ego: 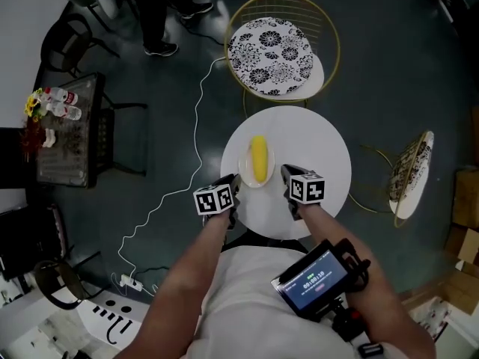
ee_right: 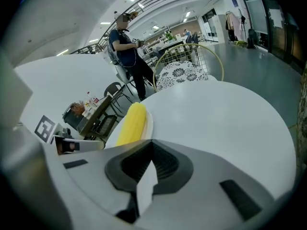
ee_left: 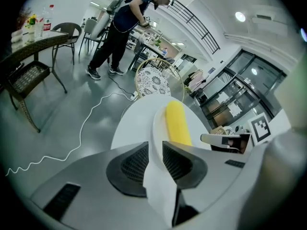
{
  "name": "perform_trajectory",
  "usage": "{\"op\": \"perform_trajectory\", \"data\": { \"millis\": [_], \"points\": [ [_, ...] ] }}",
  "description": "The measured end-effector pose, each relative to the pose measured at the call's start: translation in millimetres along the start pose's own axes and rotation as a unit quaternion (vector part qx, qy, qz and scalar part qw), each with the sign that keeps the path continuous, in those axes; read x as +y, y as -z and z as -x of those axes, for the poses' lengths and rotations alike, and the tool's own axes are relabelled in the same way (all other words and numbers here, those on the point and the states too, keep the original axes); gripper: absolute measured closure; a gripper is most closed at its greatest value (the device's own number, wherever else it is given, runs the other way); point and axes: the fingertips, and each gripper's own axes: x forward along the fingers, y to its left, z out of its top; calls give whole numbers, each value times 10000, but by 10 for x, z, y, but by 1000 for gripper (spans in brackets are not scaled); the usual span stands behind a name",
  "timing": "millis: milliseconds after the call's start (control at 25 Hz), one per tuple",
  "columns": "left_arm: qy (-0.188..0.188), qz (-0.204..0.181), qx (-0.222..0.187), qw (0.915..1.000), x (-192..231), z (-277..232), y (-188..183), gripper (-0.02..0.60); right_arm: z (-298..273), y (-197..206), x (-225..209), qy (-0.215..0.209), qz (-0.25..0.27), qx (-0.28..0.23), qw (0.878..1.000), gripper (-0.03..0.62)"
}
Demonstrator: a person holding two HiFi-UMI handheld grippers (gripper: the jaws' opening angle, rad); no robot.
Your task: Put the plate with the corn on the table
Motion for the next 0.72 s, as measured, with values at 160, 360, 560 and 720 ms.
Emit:
{"op": "perform_trajectory", "data": {
  "millis": [160, 360, 560, 720],
  "points": [
    [111, -159, 127, 9997, -57, 64, 124, 500, 73, 54, 35, -51, 57, 8, 10000, 586],
    [171, -208, 76, 9996, -130, 183, 260, 574, 219, 159, 66, -145, 60, -14, 9999, 586],
    [183, -349, -42, 9992, -259, 340, 406, 574, 410, 231, 109, -275, 152, -73, 9995, 586],
    [175, -444, -224, 9986, -386, 492, 518, 574, 616, 306, 141, -421, 216, -153, 9988, 586]
  ]
}}
